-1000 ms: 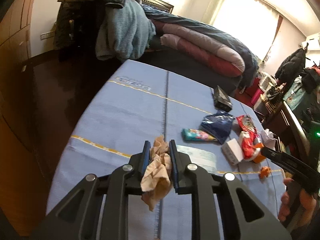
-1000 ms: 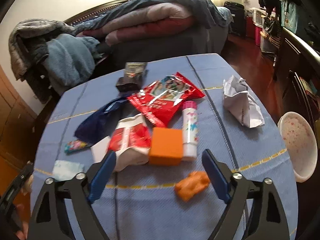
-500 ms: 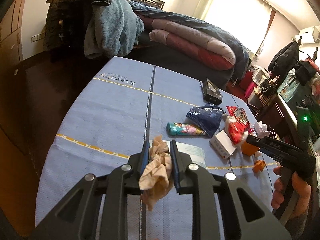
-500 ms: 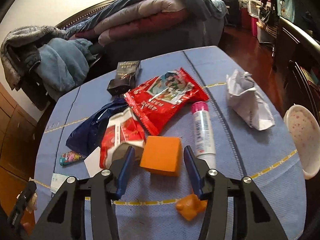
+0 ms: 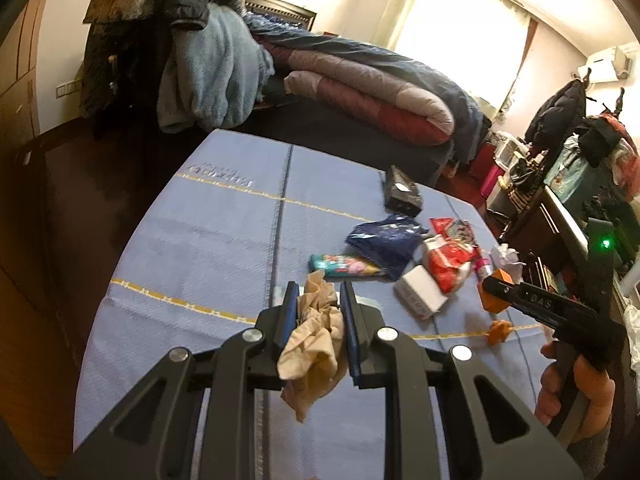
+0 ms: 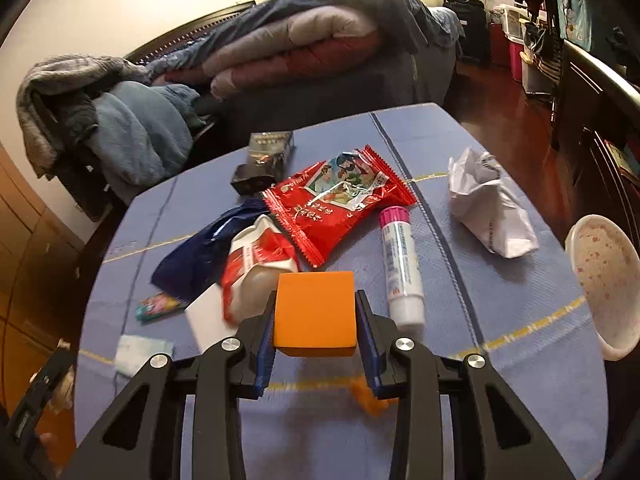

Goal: Collect trash
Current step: 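Carry tissue and sponge to the pink-speckled wastebasket and open both grippers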

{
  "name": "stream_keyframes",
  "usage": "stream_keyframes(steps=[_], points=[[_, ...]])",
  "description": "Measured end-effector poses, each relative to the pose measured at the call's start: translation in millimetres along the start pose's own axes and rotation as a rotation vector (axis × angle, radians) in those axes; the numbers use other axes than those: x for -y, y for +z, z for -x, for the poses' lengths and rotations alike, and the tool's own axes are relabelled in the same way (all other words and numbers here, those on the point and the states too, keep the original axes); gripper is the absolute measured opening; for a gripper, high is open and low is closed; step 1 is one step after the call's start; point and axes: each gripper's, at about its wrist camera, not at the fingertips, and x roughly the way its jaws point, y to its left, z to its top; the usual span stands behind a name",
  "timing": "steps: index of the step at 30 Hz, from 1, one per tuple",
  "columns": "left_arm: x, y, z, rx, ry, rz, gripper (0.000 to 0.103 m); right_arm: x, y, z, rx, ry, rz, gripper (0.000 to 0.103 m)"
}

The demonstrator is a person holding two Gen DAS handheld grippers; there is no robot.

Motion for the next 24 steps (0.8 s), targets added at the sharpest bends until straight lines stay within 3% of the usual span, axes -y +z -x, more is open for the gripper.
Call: stream_keyframes(steps=[6,11,20,24], points=[[42,0,16,0.016,-0.061,-0.068,0.022,18,-14,43,0.030,-0.008,-0.003,0.036],[100,-2,26,0.034,-0.124,-0.174,0.022,49,-24,86,0.094,-0.052,-0.032,0.036],[218,-12,20,0.014,-0.313,-0.336,0.022,125,-34,141,0.195,-0.161,-0.128,0.036],[282,-14,0,-0.022,-0.420,-0.411,0.022,165,-38,152,0.223,-0.232,-0.188,0.036]])
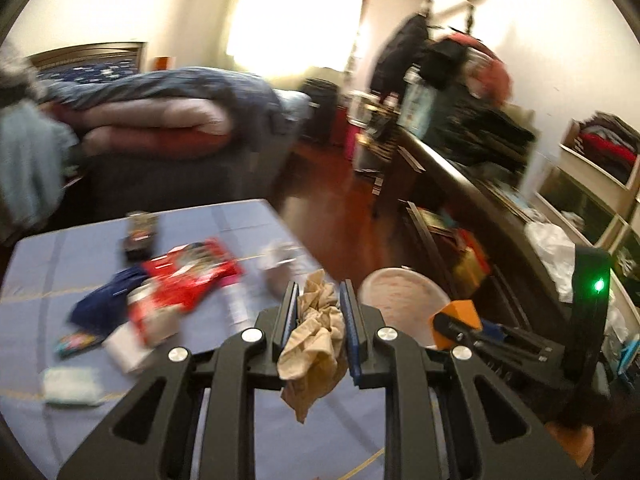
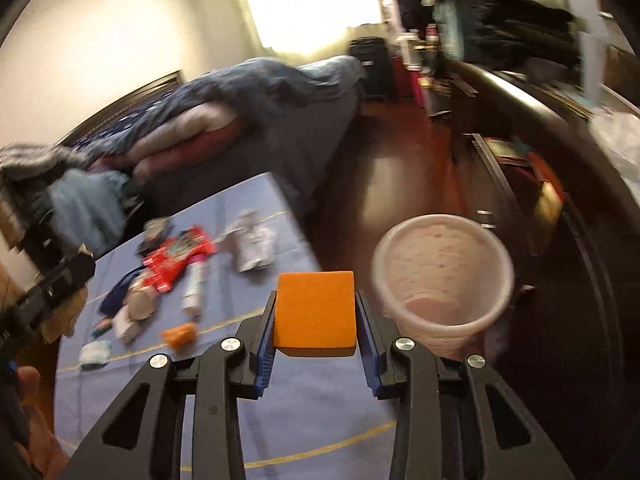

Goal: Collect trash
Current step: 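Carry tissue and sponge to the pink-speckled wastebasket and open both grippers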

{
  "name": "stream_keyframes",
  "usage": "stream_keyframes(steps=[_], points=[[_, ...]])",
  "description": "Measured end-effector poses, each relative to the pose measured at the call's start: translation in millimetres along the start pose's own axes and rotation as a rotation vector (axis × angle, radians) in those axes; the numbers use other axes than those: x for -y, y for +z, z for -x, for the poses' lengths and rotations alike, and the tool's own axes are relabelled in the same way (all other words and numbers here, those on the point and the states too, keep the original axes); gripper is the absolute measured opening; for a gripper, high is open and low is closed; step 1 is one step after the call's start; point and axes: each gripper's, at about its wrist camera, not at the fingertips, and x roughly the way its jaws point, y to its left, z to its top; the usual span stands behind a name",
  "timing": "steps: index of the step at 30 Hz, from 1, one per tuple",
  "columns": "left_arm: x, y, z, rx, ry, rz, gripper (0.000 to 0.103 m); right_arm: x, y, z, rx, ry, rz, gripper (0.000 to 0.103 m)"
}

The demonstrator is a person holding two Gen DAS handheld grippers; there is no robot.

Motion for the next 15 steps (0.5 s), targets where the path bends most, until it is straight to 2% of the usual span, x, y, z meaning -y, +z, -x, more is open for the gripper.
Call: stream_keyframes(steps=[6,11,15], points=[[57,22,-85,-0.064,-0.144,-0.070,0.022,65,13,-25,0.000,-0.101,-0.084,0.036],[89,26,-165,-0.175,-0.228,-0.068,0.022,106,22,-59,-0.040,-0.097,-0.154,0.036],[104,23,-218,-0.236,-0.247,-0.069,0.022,130,25,-78,-0.038,-0.138,-0.172,0.036]])
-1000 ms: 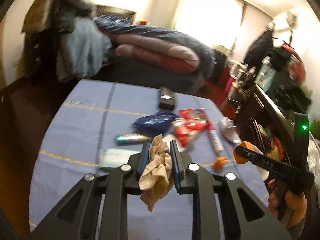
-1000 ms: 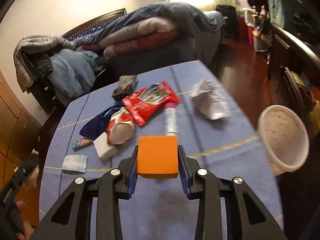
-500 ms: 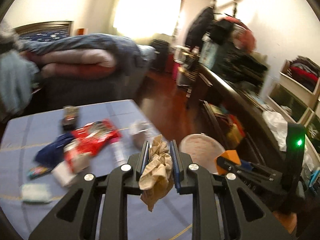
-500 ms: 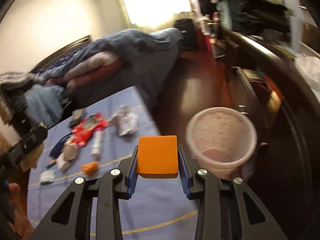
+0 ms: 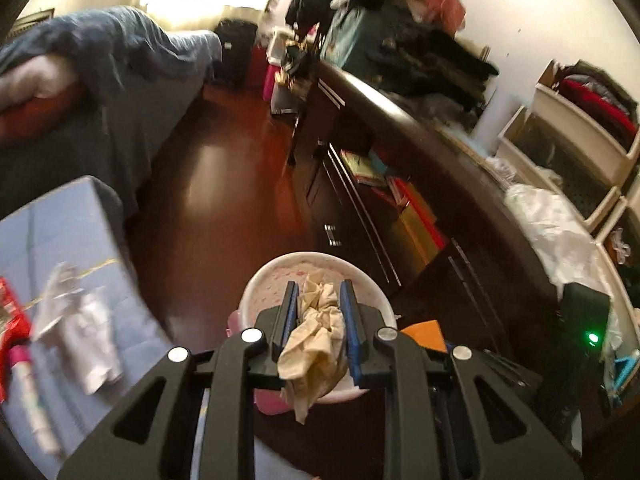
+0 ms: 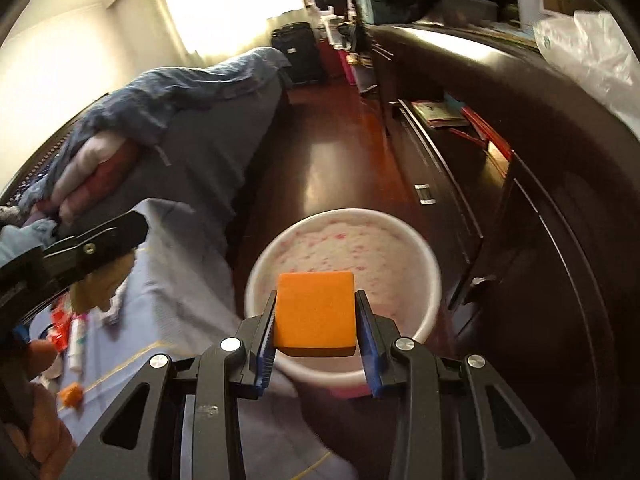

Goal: Collect trash
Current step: 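Carry tissue and sponge to the pink-speckled wastebasket and open both grippers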

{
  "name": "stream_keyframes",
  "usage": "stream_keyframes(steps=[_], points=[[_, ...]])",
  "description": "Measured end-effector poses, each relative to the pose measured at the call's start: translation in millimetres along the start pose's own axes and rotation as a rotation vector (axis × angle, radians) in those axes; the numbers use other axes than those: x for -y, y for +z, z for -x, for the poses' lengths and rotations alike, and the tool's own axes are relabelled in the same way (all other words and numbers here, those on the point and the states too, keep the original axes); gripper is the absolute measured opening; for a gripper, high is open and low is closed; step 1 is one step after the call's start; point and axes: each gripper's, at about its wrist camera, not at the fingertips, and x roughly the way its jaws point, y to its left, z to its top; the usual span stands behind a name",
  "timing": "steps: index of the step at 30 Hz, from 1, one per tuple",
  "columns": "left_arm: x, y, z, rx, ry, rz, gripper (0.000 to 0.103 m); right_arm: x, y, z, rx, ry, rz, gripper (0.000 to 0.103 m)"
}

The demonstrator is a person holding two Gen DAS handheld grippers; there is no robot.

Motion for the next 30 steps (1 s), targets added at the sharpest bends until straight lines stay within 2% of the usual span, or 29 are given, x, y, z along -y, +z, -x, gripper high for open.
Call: stream_keyframes(steps=[7,11,13,15,20,22,28,30], points=[[-7,11,-82,-0.129,-0.051,0.065,0.022,31,10,-37,-0.028,-0.027,-0.051,0.036],[-12,9,-106,-0.167,-0.052,0.084,0.026,33,11,-57,-0.046,-0.046,-0.046,0.036],[-14,10,-117,-0.185,-0.054,0.092,0.031,33,12,-64,-0.055,-0.052,-0.041,0.037],[-18,10,-123,-0.191,-0.053,0.098,0.041,33,11,-74,-0.069,-0.065,-0.039,0.038],[-23,13,-131,-0.199,-0.068,0.122,0.055,37,10,-86,-0.078,-0.080,-0.049,0.045],[-25,13,-128,-0.196,-0.081,0.132,0.057,39,9,-87,-0.080,-0.084,-0.055,0.047],[-24,14,-90,-0.125,-0.035,0.118,0.064,38,5,-75,-0.084,-0.104,-0.068,0.051],[-22,13,-70,-0.099,0.000,0.104,0.074,33,3,-67,-0.086,-0.101,-0.064,0.054]])
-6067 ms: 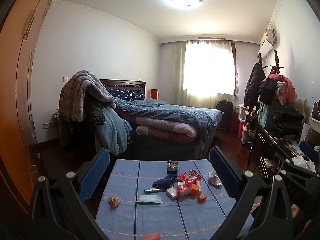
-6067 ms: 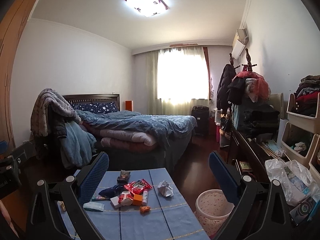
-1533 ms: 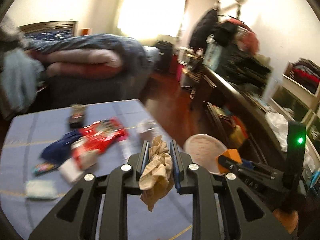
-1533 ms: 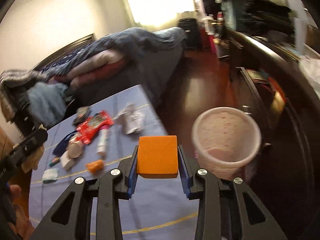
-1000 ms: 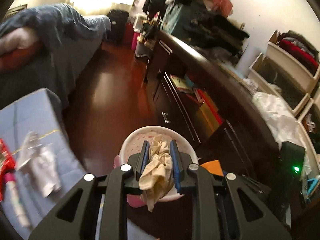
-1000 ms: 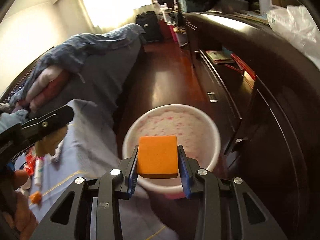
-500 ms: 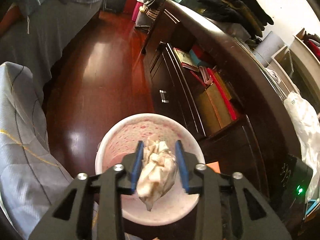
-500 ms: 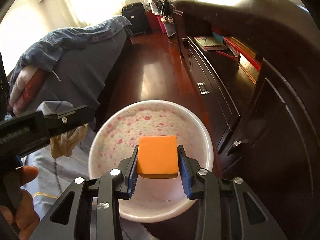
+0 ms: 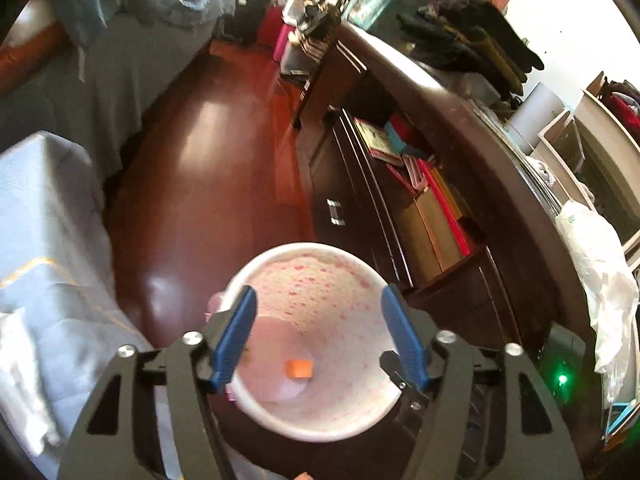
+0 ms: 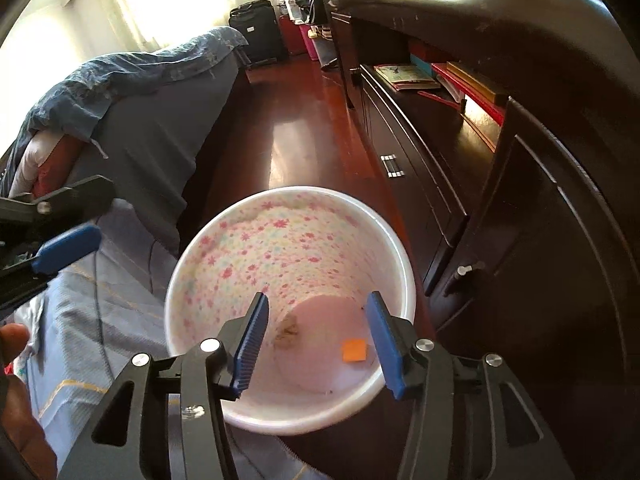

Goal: Collect trash
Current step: 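Carry tissue and sponge to the pink-speckled wastebasket and open both grippers, then grasp the red-white packet with the left gripper while the right gripper grasps the pink-capped tube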

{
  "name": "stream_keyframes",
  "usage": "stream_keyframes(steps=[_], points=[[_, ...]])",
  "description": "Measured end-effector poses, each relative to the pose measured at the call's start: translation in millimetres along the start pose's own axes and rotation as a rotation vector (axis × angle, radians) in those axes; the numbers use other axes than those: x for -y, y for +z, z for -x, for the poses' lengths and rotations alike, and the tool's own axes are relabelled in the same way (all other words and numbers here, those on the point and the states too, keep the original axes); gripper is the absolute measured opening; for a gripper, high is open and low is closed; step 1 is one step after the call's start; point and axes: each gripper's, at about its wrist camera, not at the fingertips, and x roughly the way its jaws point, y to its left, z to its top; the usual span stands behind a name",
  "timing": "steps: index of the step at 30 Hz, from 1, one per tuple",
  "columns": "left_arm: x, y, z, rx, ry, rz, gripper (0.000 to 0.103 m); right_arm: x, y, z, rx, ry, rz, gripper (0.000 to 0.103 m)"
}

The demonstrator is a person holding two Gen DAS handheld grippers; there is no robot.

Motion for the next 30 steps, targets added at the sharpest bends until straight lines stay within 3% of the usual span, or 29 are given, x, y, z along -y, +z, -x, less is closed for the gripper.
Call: stream_keyframes(steps=[7,11,16,22,26,30], points=[[-19,-19,74,0.052,0.166,0.012,0.083,-26,-13,49,0.028,0.035,0.059,0.061],[-42,-31,120,0.100,0.280,0.039,0.088,-51,-21,91,0.093,0.075,0.122,0.073],[-85,-52,182,0.162,0.375,0.142,0.093,-89,-34,127,0.127,0.156,0.205,0.076],[-143,-95,245,0.193,0.597,0.225,0.094,-142,-62,144,0.098,0.260,0.325,0.079],[-176,-113,265,0.173,0.693,0.254,0.094,-173,-81,145,0.068,0.308,0.396,0.079],[-191,-118,260,0.158,0.703,0.261,0.094,-199,-96,144,0.041,0.339,0.436,0.079]])
